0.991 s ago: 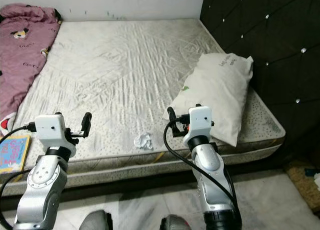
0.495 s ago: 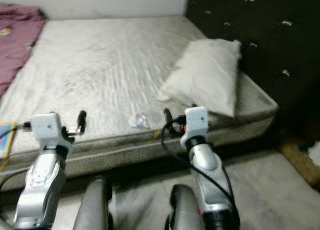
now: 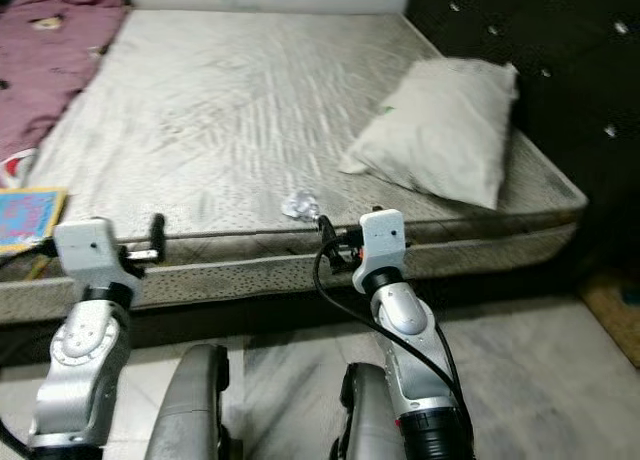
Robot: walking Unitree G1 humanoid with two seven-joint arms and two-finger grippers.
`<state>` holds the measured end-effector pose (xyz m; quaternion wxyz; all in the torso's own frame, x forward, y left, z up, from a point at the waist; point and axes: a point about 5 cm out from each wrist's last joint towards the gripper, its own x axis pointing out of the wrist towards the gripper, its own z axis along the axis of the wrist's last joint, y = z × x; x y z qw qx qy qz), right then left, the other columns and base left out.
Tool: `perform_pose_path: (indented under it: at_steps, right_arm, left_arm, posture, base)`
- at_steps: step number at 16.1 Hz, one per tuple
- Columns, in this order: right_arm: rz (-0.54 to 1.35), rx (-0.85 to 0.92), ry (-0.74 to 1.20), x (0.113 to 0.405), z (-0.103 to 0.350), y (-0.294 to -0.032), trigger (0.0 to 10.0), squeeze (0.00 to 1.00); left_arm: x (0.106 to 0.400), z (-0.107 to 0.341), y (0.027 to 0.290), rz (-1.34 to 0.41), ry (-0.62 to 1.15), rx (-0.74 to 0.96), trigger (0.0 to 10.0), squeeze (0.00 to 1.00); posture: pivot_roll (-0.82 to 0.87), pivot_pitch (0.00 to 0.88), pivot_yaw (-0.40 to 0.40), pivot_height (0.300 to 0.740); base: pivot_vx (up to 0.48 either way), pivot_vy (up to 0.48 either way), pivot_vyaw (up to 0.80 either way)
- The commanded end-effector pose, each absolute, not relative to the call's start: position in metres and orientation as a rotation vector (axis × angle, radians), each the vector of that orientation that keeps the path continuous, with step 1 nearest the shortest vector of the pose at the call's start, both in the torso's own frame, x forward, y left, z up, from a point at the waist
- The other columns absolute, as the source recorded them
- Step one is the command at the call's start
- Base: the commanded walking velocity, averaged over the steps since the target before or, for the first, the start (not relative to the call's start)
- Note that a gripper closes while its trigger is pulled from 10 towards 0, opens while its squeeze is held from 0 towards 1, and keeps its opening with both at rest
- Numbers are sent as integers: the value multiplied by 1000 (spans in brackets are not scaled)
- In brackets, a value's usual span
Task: Clean up the room
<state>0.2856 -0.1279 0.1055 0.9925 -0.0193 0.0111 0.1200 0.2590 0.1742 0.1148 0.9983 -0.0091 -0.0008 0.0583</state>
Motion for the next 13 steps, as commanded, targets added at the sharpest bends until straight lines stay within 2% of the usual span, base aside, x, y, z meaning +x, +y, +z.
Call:
perform_pose_path:
  at_steps: [1,3,13]
  right_arm:
    - [252,-40,-2,288,110,-126,10000,0]
    - [255,-38,-2,288,110,-126,10000,0]
    - [269,-25,-2,291,110,-125,10000,0]
  left_arm:
    - [259,117,177,127,-9,-14,10000,0]
    - [259,117,177,125,-7,-17,10000,0]
    - [263,115,174,110,6,-25,10000,0]
  posture:
    - [50,38,-32,593]
    - [47,39,-31,593]
    - [46,39,-30,593]
  base:
    - [341,0,744]
    - [362,0,722]
    - [416,0,0]
